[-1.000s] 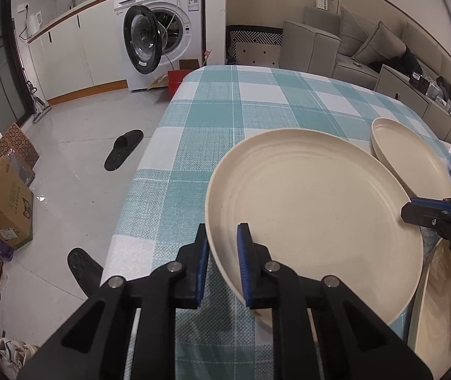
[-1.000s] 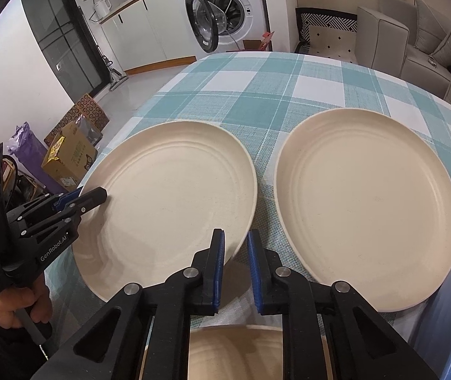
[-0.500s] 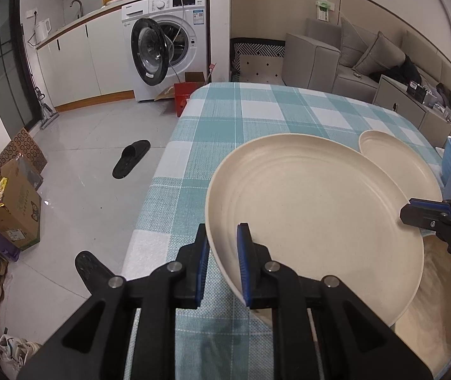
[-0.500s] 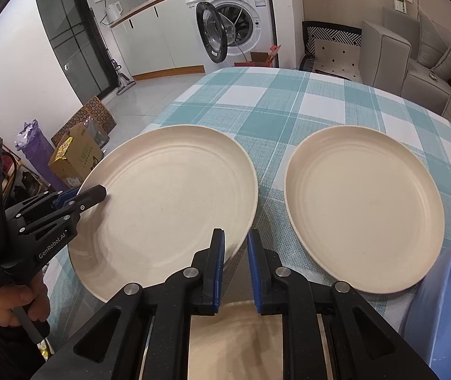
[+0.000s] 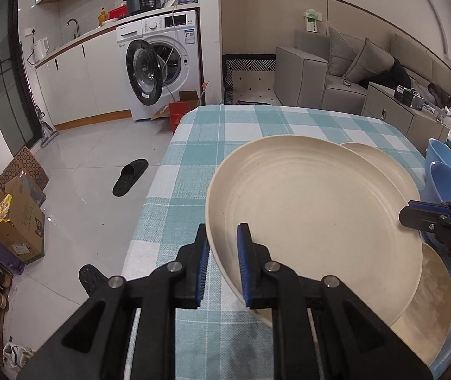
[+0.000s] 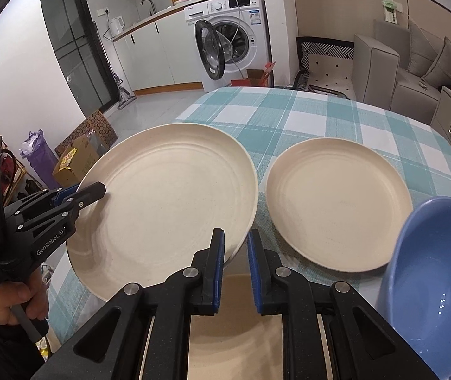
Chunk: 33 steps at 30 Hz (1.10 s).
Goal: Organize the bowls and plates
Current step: 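Lift the beige plate with both grippers and carry it over another beige plate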
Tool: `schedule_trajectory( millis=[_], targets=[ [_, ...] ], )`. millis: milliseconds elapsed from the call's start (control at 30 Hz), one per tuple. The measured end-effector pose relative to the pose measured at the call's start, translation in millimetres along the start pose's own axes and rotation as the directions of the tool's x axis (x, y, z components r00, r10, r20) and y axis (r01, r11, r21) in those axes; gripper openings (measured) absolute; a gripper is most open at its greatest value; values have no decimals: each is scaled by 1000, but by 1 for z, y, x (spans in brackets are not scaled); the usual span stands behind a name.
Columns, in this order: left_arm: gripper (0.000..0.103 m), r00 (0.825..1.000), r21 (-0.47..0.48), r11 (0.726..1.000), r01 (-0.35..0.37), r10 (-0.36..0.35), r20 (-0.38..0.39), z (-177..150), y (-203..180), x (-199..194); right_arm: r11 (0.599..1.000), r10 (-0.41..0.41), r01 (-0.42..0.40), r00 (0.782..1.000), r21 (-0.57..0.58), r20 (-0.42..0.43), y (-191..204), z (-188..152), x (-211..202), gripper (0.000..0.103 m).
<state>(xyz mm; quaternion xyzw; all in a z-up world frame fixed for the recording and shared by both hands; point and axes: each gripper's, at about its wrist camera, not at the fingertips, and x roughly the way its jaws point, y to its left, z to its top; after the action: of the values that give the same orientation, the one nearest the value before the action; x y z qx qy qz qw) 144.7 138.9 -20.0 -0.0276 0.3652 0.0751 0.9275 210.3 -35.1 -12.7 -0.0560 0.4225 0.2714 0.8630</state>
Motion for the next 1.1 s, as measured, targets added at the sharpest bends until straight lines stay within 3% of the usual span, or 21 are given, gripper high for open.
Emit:
schedule_trajectory(
  millis=[333,1100],
  targets=[
    [15,1000,47,999,-4,3,29,1,-29,-24,1000,1,-2,999,28,43,-15,-17,-34,15],
    [15,999,99,995,16,-20,42,-33,-70,-60,998,-17,13,997,62,70,-32,-78,-84,15]
  ],
)
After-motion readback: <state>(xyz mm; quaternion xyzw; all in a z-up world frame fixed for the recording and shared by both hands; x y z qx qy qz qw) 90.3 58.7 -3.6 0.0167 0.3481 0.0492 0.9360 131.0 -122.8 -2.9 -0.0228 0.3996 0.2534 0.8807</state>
